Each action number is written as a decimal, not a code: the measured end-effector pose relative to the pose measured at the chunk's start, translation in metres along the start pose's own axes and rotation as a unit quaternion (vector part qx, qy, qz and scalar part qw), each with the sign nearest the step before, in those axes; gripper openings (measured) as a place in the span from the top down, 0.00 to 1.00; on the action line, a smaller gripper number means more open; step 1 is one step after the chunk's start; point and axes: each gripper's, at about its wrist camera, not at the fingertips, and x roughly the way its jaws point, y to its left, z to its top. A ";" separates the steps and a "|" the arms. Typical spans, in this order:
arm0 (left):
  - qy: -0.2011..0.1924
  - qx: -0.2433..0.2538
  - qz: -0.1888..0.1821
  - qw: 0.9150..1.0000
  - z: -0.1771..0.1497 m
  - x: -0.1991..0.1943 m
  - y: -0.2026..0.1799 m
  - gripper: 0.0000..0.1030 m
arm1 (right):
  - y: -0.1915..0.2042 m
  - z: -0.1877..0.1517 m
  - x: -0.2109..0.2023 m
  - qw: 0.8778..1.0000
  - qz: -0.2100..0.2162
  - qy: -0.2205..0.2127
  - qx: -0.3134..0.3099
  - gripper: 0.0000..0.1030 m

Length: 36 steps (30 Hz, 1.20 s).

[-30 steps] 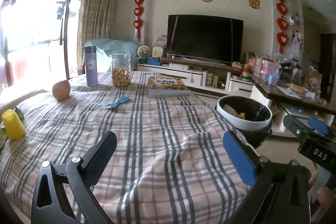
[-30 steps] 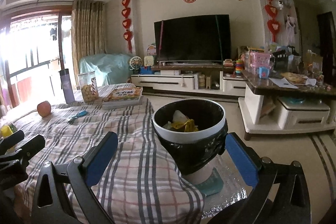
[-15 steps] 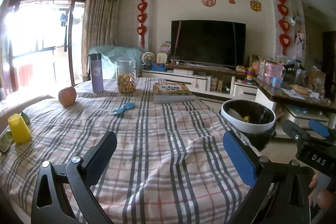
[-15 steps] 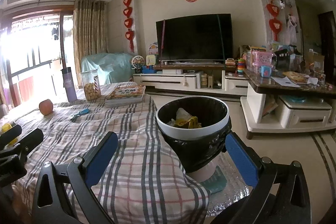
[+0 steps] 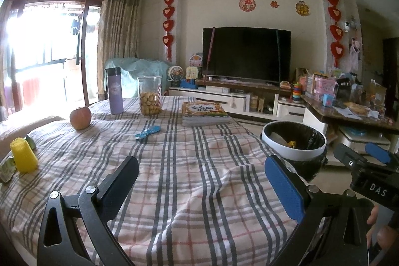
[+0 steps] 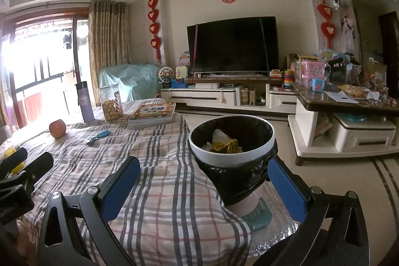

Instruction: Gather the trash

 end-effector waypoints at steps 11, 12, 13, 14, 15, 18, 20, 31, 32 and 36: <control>-0.001 0.002 -0.001 1.000 -0.001 0.000 0.000 0.01 | 0.001 0.000 0.000 1.000 0.001 0.001 0.000 0.00; -0.001 0.003 -0.001 1.000 -0.001 0.000 0.000 0.01 | 0.001 0.000 -0.001 1.000 0.002 0.001 0.000 0.00; -0.001 0.003 -0.002 1.000 -0.002 -0.001 0.000 0.01 | 0.002 0.000 -0.001 1.000 0.002 0.000 0.000 0.00; 0.000 0.003 -0.002 1.000 -0.002 0.000 0.000 0.01 | 0.003 0.000 -0.001 1.000 0.003 0.000 -0.001 0.00; 0.001 0.004 -0.002 1.000 -0.002 0.000 0.000 0.01 | 0.003 0.000 -0.001 1.000 0.003 0.001 -0.001 0.00; 0.001 0.003 -0.003 1.000 -0.002 0.001 0.001 0.01 | 0.003 0.000 -0.001 1.000 0.003 0.000 0.001 0.00; 0.001 0.004 -0.002 1.000 -0.002 0.001 0.001 0.01 | 0.003 0.000 -0.001 1.000 0.003 0.000 0.001 0.00; 0.001 0.004 -0.004 1.000 -0.003 0.002 0.002 0.01 | 0.004 0.001 -0.002 1.000 0.007 0.000 0.004 0.00; 0.002 0.004 -0.004 1.000 -0.003 0.001 0.001 0.01 | 0.005 0.001 -0.002 1.000 0.008 0.000 0.005 0.00; 0.003 0.004 -0.005 1.000 -0.004 0.002 0.002 0.01 | 0.006 0.001 -0.002 1.000 0.009 0.000 0.004 0.00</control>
